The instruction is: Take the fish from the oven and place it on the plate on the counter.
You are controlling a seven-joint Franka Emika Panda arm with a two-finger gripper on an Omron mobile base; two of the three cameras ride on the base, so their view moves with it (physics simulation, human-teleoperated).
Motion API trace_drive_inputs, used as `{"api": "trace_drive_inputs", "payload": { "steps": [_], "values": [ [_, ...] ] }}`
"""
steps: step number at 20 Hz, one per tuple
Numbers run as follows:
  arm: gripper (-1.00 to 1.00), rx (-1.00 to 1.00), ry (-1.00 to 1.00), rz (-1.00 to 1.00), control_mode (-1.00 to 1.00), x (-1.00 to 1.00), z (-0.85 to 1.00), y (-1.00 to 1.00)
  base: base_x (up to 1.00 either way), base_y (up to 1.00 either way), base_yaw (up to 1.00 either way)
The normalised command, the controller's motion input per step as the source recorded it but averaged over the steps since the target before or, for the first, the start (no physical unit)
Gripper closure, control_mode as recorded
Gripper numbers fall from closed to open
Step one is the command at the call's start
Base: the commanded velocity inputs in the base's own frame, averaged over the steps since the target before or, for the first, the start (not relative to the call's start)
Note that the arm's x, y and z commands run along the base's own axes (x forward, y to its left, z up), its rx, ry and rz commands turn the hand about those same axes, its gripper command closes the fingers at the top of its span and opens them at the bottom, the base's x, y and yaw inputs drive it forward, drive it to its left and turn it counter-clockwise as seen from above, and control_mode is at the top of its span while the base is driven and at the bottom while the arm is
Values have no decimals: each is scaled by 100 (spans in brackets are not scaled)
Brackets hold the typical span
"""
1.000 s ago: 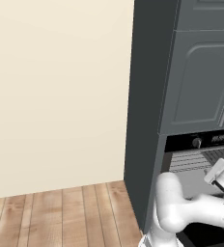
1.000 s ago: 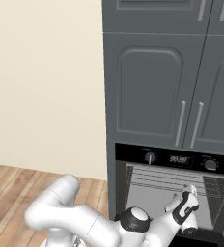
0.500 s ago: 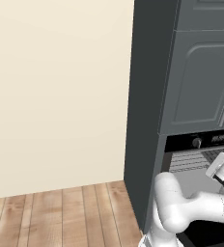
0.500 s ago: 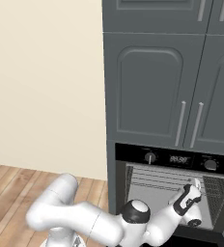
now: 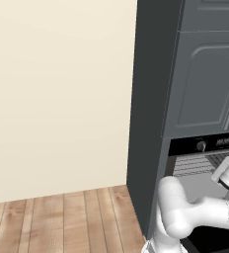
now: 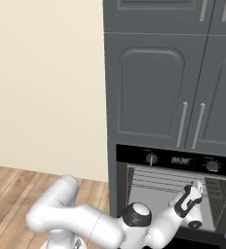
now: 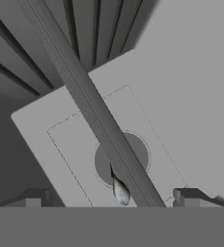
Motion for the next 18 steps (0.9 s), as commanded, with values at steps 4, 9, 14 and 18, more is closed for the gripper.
{"api": "trace_drive_inputs", "payload": {
  "steps": [4, 9, 14, 18],
  "values": [
    [-100, 0, -21, 0, -100, 8, -85, 2, 0, 0, 0],
    [-100, 3, -33, 0, -100, 51, -62, 19, 0, 0, 0],
    [-100, 9, -36, 0, -100, 43, -61, 19, 0, 0, 0],
    [100, 8, -19, 1, -100, 0, -29, 5, 0, 0, 0]
  ]
}}
